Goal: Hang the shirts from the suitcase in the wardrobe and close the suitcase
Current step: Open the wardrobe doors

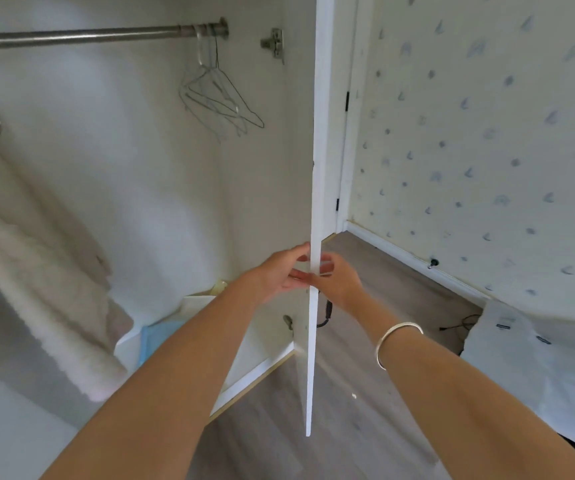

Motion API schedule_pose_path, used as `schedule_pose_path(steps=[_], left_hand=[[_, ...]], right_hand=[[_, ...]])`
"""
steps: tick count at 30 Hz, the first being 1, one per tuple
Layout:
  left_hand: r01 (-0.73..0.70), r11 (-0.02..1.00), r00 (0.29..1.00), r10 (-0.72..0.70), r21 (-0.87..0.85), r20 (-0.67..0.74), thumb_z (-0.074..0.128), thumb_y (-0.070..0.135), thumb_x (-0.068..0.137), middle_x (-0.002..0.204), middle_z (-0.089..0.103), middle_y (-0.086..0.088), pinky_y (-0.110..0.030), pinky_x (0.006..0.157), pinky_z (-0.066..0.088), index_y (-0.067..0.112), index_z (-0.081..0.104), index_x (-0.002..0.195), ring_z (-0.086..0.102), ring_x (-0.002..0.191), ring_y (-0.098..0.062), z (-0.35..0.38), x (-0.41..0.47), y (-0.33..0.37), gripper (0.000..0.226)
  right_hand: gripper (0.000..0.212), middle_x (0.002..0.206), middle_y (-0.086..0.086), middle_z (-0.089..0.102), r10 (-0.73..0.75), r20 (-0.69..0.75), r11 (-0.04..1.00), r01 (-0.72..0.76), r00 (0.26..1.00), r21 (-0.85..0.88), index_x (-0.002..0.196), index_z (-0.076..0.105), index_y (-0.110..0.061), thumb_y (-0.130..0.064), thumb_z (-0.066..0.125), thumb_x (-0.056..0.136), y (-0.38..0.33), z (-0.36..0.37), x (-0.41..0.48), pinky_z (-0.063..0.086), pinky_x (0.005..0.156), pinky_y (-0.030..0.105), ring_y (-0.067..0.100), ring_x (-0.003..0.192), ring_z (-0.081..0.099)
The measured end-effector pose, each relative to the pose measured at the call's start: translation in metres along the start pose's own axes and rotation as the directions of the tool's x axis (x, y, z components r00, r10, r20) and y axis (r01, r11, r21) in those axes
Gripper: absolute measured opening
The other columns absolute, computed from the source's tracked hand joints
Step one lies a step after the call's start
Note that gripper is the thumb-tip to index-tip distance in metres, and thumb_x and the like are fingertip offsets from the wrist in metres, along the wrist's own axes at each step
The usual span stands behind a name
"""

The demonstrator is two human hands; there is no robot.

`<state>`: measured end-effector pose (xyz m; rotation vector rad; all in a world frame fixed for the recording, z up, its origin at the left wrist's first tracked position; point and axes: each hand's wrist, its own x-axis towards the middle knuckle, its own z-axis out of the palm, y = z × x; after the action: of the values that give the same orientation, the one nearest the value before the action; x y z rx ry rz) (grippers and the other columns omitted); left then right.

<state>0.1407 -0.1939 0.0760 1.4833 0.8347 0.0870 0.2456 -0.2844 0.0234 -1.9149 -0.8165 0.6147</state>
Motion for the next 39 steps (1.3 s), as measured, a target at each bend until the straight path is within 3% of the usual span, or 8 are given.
schedule_pose_path(steps=[5,11,15,19,23,30,35,39], left_hand=[[-0.032,0.999,0.994,0.031,0.003,0.101,0.054,0.057,0.088,0.126,0.057,-0.005,-0.033,0.103,0.044,0.021,0.043,0.138,0.06,0.115,-0.022,0.043,0.036,0.015,0.063],[-0.106,0.994,0.985,0.109,-0.026,0.135,0.068,0.058,0.073,0.127,0.058,0.0,-0.021,0.08,0.051,0.014,0.049,0.135,0.062,0.108,-0.015,0.095,0.088,0.045,0.079],[-0.099,0.995,0.975,0.094,0.015,0.203,0.056,0.044,0.092,0.121,0.053,-0.001,-0.028,0.094,0.05,0.015,0.05,0.132,0.059,0.112,-0.018,0.112,0.117,0.069,0.05],[-0.108,0.992,0.963,0.089,0.063,0.256,0.052,0.04,0.094,0.125,0.048,0.0,-0.032,0.101,0.047,0.016,0.046,0.136,0.054,0.117,-0.018,0.124,0.136,0.08,0.049],[-0.116,0.991,0.953,0.092,0.065,0.288,0.053,0.036,0.094,0.12,0.048,0.001,-0.033,0.101,0.046,0.016,0.046,0.136,0.05,0.115,-0.016,0.129,0.148,0.083,0.047],[-0.115,0.991,0.932,0.083,0.072,0.353,0.056,0.04,0.091,0.141,0.041,0.004,-0.03,0.095,0.045,0.021,0.037,0.144,0.043,0.128,-0.014,0.129,0.159,0.087,0.059],[-0.132,0.986,0.93,0.086,0.105,0.357,0.051,0.032,0.094,0.139,0.044,0.005,-0.032,0.099,0.042,0.023,0.045,0.133,0.041,0.129,-0.017,0.134,0.163,0.093,0.041],[-0.156,0.978,0.951,0.111,0.138,0.289,0.046,0.026,0.094,0.14,0.045,0.001,-0.032,0.098,0.044,0.02,0.039,0.14,0.047,0.124,-0.021,0.14,0.164,0.088,0.047]], right_hand=[[0.022,0.092,-0.008,0.065,0.001,-0.082,0.998,-0.006,0.997,-0.057,0.107,0.062,-0.017,-0.024,0.062,0.086,0.016,-0.047,0.002,0.043,0.067,0.018,0.009,0.085,0.061],[0.002,0.074,-0.004,0.05,0.16,-0.225,0.985,-0.172,0.961,-0.031,0.093,0.047,-0.015,-0.015,0.047,0.091,0.035,-0.095,0.03,0.035,0.056,0.024,0.013,0.066,0.048],[0.02,0.093,0.002,0.055,0.223,-0.316,0.975,-0.212,0.922,0.071,0.111,0.048,-0.009,-0.023,0.042,0.098,0.038,-0.114,0.048,0.038,0.069,0.028,0.019,0.083,0.051],[0.016,0.081,-0.003,0.046,0.279,-0.353,0.96,-0.26,0.893,0.1,0.104,0.045,-0.011,-0.023,0.034,0.102,0.036,-0.13,0.064,0.036,0.065,0.026,0.018,0.082,0.046],[0.032,0.098,0.006,0.05,0.299,-0.379,0.954,-0.262,0.876,0.148,0.12,0.049,-0.007,-0.025,0.028,0.104,0.035,-0.136,0.073,0.034,0.08,0.029,0.019,0.084,0.047],[0.051,0.148,0.012,0.04,0.352,-0.426,0.936,-0.316,0.833,0.155,0.145,0.035,-0.008,-0.034,0.017,0.105,0.028,-0.141,0.086,0.028,0.108,0.036,0.029,0.137,0.036],[0.041,0.137,0.01,0.05,0.334,-0.405,0.942,-0.288,0.851,0.172,0.139,0.042,-0.012,-0.017,0.025,0.102,0.026,-0.148,0.09,0.034,0.091,0.03,0.025,0.118,0.047],[0.035,0.104,0.002,0.053,0.327,-0.391,0.943,-0.275,0.86,0.185,0.126,0.049,-0.012,-0.009,0.03,0.097,0.034,-0.149,0.087,0.037,0.072,0.026,0.019,0.09,0.049]])
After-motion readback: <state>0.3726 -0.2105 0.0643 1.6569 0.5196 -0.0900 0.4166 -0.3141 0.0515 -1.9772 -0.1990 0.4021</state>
